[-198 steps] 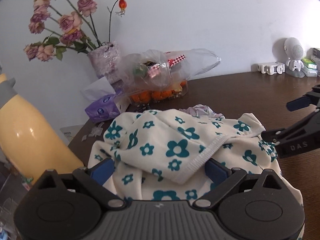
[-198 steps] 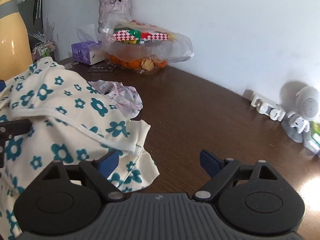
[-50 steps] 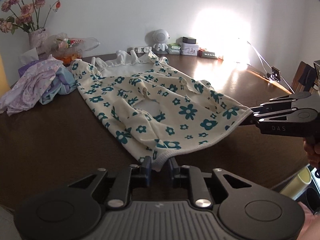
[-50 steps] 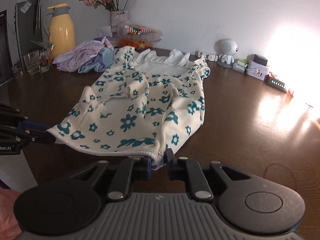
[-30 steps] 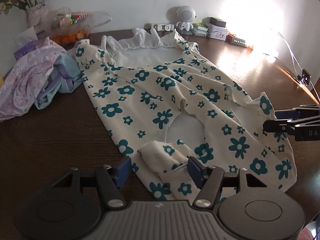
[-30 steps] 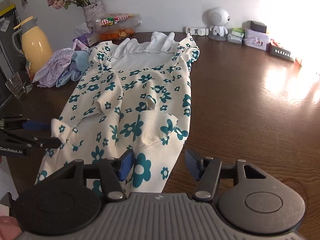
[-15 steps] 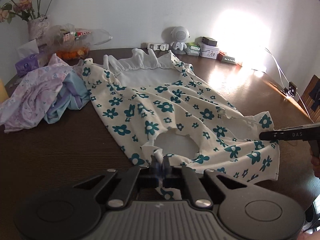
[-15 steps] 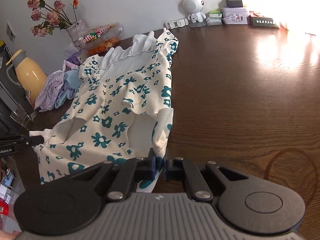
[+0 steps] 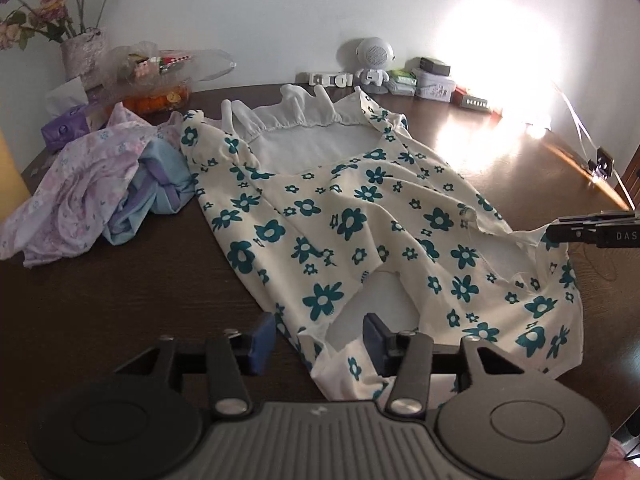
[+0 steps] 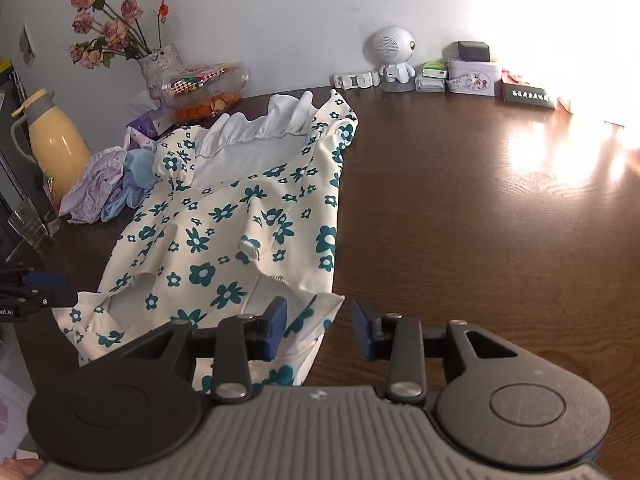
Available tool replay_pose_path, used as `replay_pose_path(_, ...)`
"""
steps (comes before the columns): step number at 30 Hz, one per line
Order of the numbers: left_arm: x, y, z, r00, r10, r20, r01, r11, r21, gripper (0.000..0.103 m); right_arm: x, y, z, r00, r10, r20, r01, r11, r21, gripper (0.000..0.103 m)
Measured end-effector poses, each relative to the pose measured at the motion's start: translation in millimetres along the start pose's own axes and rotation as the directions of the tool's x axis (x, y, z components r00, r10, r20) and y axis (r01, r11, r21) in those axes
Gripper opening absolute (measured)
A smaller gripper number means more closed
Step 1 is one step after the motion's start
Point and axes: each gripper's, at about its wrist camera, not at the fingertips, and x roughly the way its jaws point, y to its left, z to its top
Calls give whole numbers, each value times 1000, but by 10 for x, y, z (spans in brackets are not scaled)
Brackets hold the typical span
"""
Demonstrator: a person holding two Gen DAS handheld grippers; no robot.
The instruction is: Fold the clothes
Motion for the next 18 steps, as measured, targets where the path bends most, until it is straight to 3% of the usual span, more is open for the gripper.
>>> replay_pose_path(7,458,-228,135,991,115,-74,-98,976,194,44,453,248,62,996,-65,-67,48,973,-224,40)
replay_pose_path(13,525,-206,125,987,145,-66,-127,965,230,27,643,480,93,997,-68,-41,47,925,-377,40)
replay_pose_path(14,525,-208,120,987,149,-63,-130,963,236,22,657,522,93,997,-63,-34,44,913,-405,40)
replay_pose_path(15,528,-211,113,986,154,-61,-135,960,245,11,675,564,92,998,-60,-30,42,901,-431,40)
replay_pose_path(17,533,-210,102,986,159,-57,-139,957,256,6,733,606,97,996,-79,-32,55,885,-463,38)
replay_pose_path(18,528,-211,98,985,164,-52,-145,954,263,3,762,604,105,996,-86,-37,59,882,-467,30)
